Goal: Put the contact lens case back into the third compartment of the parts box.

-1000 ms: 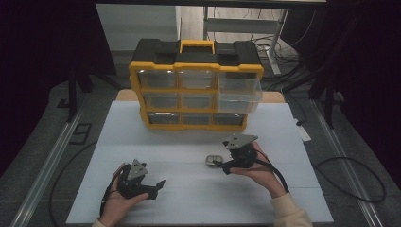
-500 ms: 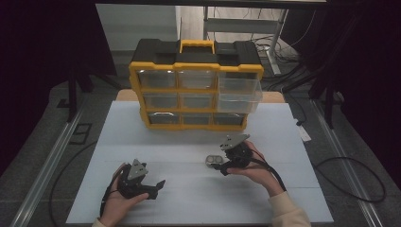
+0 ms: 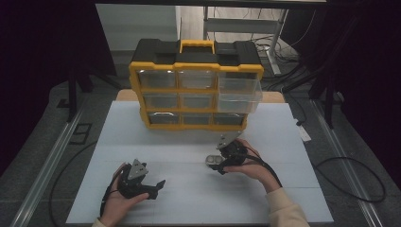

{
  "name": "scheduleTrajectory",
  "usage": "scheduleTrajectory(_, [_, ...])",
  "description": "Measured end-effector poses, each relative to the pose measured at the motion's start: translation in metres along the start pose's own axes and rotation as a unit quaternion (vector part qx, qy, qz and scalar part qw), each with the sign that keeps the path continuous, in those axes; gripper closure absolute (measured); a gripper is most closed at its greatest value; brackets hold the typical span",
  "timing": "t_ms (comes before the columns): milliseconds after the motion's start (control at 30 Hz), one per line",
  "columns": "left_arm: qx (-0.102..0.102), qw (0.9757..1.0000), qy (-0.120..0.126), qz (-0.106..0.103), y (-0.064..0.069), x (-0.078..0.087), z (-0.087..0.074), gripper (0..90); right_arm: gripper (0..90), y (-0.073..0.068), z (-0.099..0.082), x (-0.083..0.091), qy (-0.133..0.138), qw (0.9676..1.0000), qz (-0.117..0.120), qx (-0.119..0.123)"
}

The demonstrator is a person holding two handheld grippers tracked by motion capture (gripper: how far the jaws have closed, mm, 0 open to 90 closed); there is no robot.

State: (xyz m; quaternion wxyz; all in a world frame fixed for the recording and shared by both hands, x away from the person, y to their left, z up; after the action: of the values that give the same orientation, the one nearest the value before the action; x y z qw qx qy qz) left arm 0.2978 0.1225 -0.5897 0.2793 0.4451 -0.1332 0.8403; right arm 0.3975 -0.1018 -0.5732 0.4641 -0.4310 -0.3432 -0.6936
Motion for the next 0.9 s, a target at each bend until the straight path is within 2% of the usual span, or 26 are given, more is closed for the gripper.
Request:
scheduleTrajectory(433, [0.000, 1.0000, 0.000, -0.001, -0.001, 0.000, 0.000, 7.0, 21.2, 0.000, 0.001, -0.021, -0.048, 0.9986, 0.019, 0.012])
scheduleTrajectory(900, [-0.001, 1.0000, -0.002, -0.001, 0.000, 0.000, 0.000, 7.1, 21.9, 0.003, -0.004, -0.026, -0.062, 0.9978, 0.021, 0.012])
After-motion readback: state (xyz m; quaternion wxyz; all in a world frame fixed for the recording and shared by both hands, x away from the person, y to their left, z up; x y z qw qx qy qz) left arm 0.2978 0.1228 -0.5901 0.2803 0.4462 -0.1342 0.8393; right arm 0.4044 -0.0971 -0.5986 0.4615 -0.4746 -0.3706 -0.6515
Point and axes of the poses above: each handheld gripper's, and its own axes: x roughly backward along the jaws, z roughly out of its top, y roughly to its right, the point moved 10 cm from there along -x, roughly forward along the jaws, and after that the axes turned 14 degrees about -y, right-handed, at the moved point
